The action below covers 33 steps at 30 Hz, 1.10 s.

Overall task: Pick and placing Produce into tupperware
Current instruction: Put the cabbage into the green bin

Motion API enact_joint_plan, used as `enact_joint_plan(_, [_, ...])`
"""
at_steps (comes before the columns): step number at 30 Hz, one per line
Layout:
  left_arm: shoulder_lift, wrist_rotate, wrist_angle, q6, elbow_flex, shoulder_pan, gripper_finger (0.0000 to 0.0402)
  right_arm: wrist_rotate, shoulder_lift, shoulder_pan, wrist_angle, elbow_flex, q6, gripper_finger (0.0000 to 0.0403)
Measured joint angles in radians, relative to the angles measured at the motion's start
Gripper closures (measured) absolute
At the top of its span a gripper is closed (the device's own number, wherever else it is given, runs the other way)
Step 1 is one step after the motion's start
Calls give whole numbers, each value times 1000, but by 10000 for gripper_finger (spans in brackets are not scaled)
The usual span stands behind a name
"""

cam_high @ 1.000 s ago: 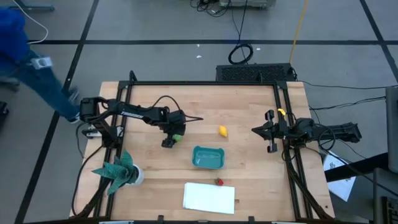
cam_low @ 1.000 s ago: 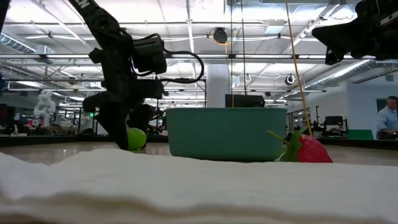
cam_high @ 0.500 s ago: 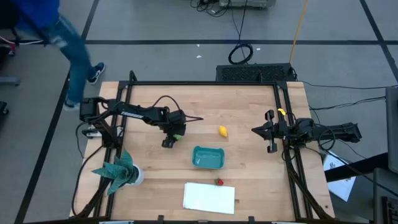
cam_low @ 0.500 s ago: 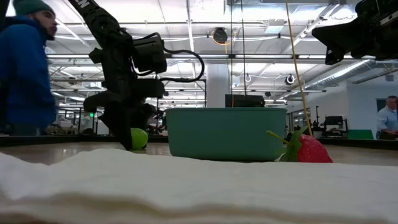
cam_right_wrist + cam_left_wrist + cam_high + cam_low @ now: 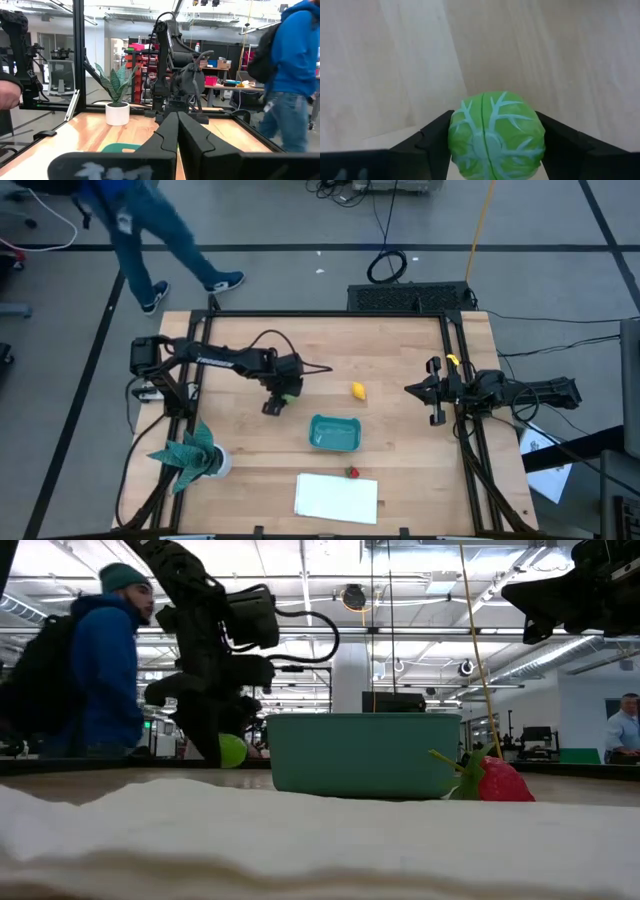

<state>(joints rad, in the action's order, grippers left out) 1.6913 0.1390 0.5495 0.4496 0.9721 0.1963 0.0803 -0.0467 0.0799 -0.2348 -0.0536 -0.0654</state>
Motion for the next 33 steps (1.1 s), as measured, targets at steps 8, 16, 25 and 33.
enact_joint_plan(8, [-2,-6,125,3,100,0,159,0,0,0,0,0,0,403])
enact_joint_plan(16, [-3,-12,220,40,192,1,158,0,0,0,0,0,0,403])
enact_joint_plan(25, [-4,-18,313,50,321,5,158,0,0,0,0,0,0,403])
enact_joint_plan(33, [-5,-18,397,53,424,5,158,0,0,0,0,0,0,403])
